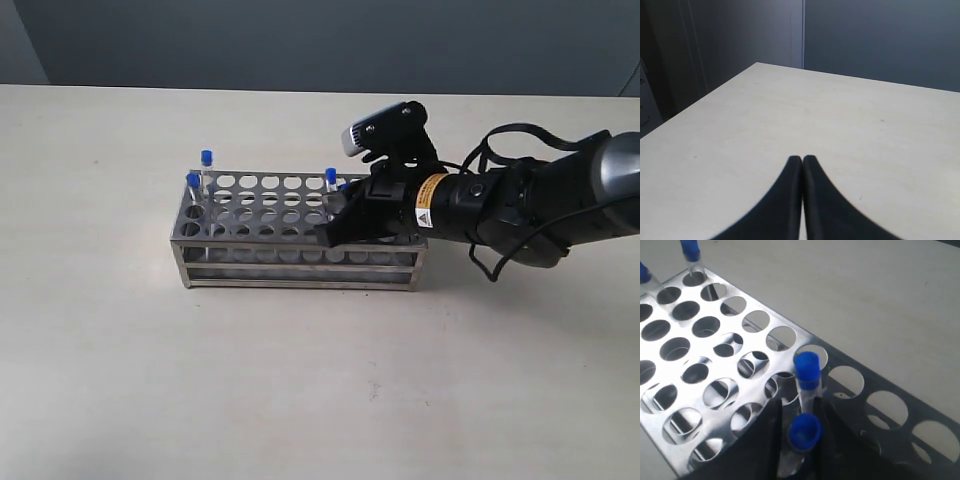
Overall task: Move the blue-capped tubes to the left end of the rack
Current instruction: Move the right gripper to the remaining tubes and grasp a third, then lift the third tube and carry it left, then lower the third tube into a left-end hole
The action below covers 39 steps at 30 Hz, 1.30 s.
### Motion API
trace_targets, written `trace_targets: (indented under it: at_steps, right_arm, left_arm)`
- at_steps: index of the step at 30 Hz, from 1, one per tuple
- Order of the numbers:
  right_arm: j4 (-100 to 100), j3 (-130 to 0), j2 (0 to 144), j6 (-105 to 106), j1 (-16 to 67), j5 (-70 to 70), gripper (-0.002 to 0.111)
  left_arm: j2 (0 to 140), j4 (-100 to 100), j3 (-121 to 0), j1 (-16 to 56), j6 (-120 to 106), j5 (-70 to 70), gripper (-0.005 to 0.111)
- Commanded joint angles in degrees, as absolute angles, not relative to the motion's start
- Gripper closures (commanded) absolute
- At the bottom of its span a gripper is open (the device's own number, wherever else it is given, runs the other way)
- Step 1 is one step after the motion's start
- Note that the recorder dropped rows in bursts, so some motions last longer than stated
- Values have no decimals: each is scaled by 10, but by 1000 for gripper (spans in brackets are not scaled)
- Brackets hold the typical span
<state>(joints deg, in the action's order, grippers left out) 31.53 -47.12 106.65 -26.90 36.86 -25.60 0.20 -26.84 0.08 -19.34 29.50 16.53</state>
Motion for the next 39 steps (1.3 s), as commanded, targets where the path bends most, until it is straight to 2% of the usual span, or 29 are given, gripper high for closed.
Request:
trace_targets:
  at_steps: [1,16,24,34,39]
  right_arm:
    - [314,-472,1069,-267,367,-255,107]
    - [343,-472,945,-265,367,-198,109]
    - [348,-484,908,-267,373,-256,109]
    - [380,-617,1018,-269,499,-225,109]
    - [388,-665,1075,-269,527,-185,109]
  left_arm:
    - [0,-268,0,-194,296,166,106]
    - [0,-268,0,-194,296,166,106]
    - [0,-268,0,-194,296,166,106]
    - [0,-268,0,-194,296,166,106]
    - [0,-268,0,-194,296,167,106]
